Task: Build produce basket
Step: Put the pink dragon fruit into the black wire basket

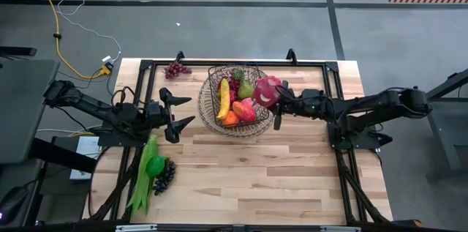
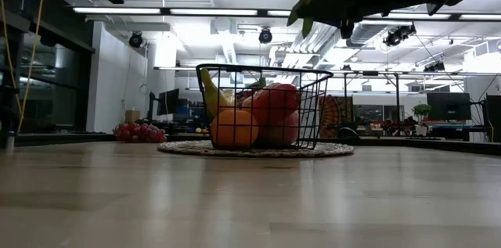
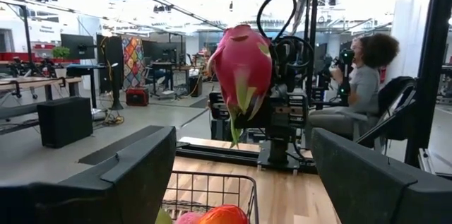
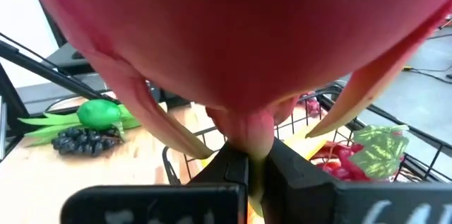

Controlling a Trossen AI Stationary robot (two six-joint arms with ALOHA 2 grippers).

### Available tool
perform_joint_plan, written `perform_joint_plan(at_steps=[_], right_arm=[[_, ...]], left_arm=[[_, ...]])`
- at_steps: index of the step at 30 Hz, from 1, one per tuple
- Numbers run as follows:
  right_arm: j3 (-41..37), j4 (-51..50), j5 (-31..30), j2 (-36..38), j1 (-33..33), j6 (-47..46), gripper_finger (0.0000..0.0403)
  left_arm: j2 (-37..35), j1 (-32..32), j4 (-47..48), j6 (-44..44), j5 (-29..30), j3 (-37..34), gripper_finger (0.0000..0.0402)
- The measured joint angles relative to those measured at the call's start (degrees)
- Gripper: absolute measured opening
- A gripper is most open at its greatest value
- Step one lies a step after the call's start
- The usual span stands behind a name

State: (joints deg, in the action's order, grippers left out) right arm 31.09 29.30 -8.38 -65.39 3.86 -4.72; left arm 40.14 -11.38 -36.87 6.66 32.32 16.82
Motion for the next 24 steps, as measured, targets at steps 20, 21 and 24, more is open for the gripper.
perform_joint_plan(at_steps=[20,21,24], right_arm=[[10.52,-10.19,0.19,-15.82,9.71,-20.51,0.0001],[13.24,-14.92,0.20,-16.80,10.24,-20.78,0.0001],[21.52,-31.85,-0.01,-19.68,11.19,-20.96,0.0001]], left_arm=[[0.00,0.16,-0.01,-0.61,1.42,0.00,0.0314],[0.00,0.16,-0.01,-0.61,1.42,0.00,0.0314],[0.00,0.16,-0.01,-0.61,1.42,0.00,0.0314]])
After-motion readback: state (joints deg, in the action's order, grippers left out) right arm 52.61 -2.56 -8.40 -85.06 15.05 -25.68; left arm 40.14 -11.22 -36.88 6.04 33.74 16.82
